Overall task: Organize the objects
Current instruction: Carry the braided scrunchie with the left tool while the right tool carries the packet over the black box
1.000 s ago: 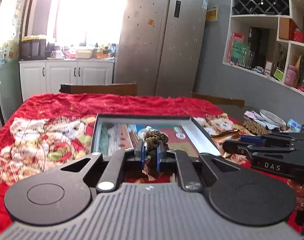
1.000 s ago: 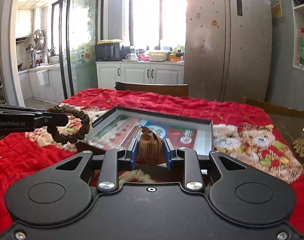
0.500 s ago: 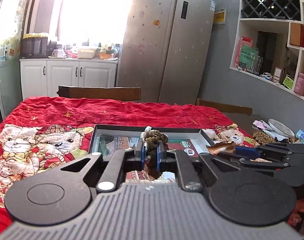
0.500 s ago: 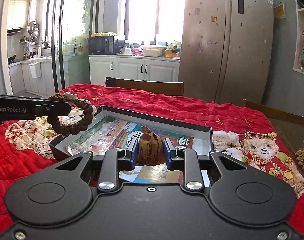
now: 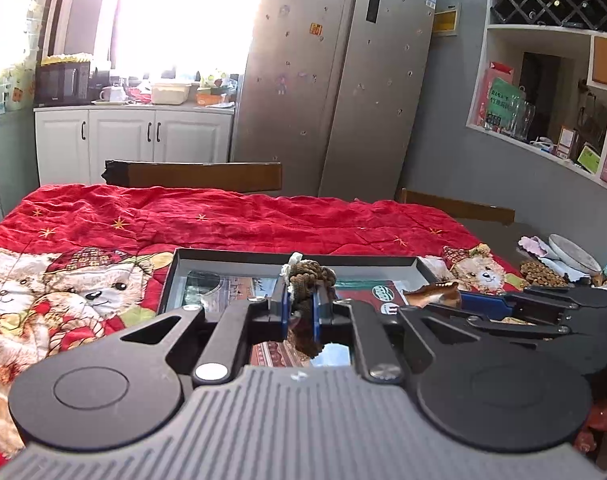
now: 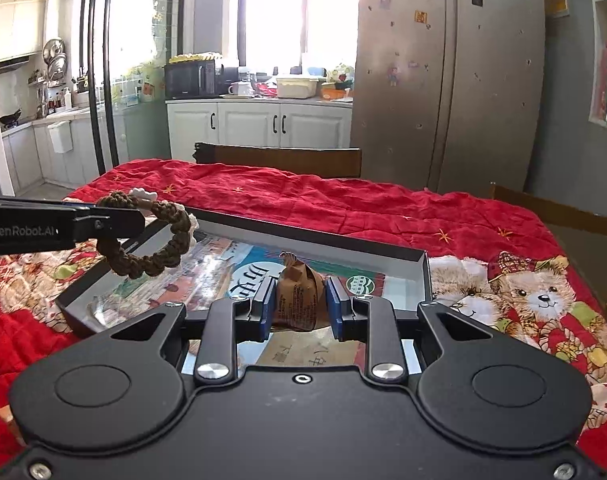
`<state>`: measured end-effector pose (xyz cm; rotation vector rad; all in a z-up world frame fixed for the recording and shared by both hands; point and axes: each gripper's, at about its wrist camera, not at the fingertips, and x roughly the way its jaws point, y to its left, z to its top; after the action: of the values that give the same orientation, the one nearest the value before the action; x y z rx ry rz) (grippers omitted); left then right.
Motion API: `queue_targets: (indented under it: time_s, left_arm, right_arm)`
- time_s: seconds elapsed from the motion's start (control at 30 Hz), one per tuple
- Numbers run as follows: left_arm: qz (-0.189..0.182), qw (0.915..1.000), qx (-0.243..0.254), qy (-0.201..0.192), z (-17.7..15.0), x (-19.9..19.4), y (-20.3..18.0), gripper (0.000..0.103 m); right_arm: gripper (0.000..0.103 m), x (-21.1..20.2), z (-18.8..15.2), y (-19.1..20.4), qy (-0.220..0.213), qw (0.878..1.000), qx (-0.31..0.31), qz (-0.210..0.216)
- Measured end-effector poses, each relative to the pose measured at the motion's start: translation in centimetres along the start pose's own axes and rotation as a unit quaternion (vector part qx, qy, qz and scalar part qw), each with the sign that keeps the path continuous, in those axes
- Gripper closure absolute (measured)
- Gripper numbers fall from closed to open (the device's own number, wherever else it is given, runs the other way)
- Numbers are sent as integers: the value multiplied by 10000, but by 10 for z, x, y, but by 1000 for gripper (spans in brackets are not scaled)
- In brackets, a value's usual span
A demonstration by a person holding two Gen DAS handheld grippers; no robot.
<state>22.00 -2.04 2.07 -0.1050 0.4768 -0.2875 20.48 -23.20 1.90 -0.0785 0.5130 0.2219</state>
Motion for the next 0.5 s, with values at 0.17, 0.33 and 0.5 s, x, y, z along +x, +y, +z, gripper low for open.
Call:
queue_targets:
  time_s: [0.17, 0.33, 0.5]
  left_arm:
    - [9, 9998, -4, 190, -2, 25, 1, 89]
    - [43, 9996, 3, 280, -5, 42, 3, 89]
    - [26, 9992, -60, 390, -5, 56, 8, 89]
  right_arm:
    - [77, 20, 1, -7, 60, 10000, 35, -4]
    - [77, 41, 3, -9, 147, 9999, 72, 39]
    - [77, 59, 3, -7, 272, 9996, -44, -97]
